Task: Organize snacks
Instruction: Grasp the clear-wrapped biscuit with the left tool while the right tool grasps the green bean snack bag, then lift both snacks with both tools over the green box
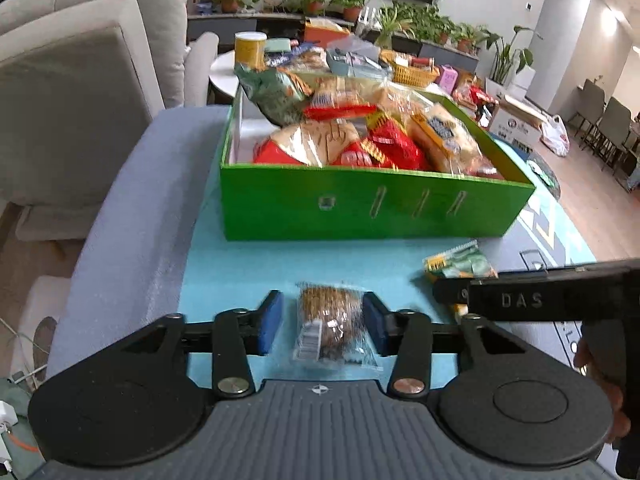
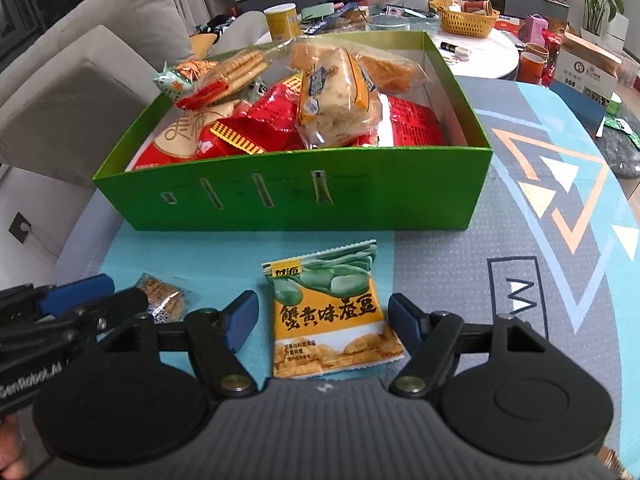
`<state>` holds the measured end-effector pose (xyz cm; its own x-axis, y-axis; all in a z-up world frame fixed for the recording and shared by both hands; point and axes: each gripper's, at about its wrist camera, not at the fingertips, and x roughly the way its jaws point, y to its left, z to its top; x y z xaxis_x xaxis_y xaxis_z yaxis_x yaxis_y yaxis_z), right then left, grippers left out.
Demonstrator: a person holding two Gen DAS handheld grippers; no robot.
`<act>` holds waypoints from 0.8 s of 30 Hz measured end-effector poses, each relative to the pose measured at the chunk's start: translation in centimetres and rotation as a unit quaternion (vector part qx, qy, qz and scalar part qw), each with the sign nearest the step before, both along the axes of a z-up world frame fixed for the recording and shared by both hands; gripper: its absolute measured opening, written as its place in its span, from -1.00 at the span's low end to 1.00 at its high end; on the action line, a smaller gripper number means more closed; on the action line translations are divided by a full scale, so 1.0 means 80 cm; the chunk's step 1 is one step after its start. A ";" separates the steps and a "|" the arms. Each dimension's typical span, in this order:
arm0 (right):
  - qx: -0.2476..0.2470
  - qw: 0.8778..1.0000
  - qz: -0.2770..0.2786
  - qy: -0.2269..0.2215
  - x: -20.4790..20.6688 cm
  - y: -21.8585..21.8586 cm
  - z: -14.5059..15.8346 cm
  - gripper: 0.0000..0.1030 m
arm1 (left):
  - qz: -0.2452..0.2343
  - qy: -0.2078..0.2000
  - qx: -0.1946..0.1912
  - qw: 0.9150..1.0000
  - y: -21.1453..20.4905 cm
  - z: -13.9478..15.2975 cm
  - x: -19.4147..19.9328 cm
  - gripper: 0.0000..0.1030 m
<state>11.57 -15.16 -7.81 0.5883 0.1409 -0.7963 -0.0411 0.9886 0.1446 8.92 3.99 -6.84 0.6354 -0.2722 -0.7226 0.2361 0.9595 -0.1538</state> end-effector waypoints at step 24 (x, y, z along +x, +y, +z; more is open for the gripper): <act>-0.041 0.999 0.017 -0.014 -0.010 0.017 -0.002 0.22 | -0.019 0.007 0.024 1.000 -0.017 -0.021 0.007 -0.30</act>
<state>10.78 -13.82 -8.00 0.6069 0.0968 -0.7889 -0.0778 0.9950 0.0622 9.44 2.65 -8.52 0.6149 -0.2610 -0.7442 0.2702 0.9563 -0.1121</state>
